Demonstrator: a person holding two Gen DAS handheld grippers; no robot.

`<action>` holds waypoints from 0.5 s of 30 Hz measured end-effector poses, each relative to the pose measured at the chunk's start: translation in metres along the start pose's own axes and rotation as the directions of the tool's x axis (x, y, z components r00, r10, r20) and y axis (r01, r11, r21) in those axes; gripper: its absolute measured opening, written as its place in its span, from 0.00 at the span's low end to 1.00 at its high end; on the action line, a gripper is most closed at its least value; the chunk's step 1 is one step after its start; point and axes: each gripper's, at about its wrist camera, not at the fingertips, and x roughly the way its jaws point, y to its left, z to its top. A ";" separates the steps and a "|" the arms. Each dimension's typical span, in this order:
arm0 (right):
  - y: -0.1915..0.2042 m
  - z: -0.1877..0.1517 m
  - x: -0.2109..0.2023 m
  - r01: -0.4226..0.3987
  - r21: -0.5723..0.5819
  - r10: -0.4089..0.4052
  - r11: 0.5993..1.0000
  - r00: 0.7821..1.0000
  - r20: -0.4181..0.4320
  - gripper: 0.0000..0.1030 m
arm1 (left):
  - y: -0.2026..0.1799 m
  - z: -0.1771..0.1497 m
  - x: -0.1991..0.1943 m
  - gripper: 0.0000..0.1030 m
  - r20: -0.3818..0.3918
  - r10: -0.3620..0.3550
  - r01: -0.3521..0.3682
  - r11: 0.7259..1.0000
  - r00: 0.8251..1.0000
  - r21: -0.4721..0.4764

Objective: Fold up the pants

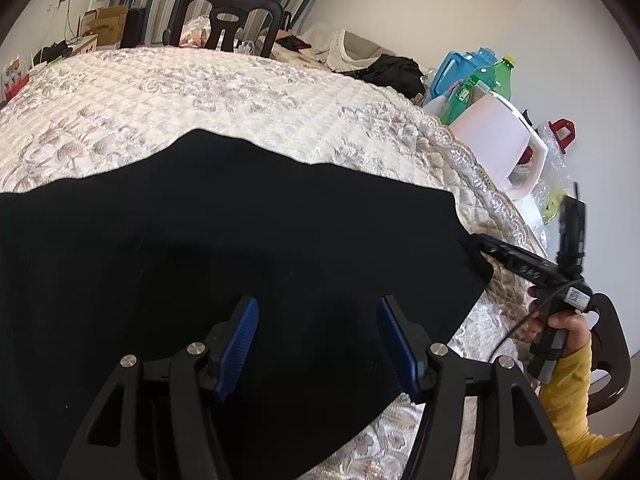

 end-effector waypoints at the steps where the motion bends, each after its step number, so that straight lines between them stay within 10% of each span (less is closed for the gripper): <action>1: 0.000 -0.003 -0.005 -0.002 0.007 0.002 1.000 1.000 0.015 0.44 | 0.000 -0.001 0.000 0.66 -0.002 -0.006 0.006 1.000 1.000 0.002; 7: 0.008 -0.029 -0.010 0.081 -0.047 -0.082 0.996 0.996 -0.032 0.52 | -0.008 -0.005 -0.001 0.67 -0.028 -0.007 0.008 0.999 1.000 0.038; 15: -0.025 -0.056 -0.035 -0.030 0.229 0.026 0.973 0.999 0.021 0.53 | -0.008 -0.012 -0.009 0.68 -0.037 -0.069 0.070 0.997 0.997 0.025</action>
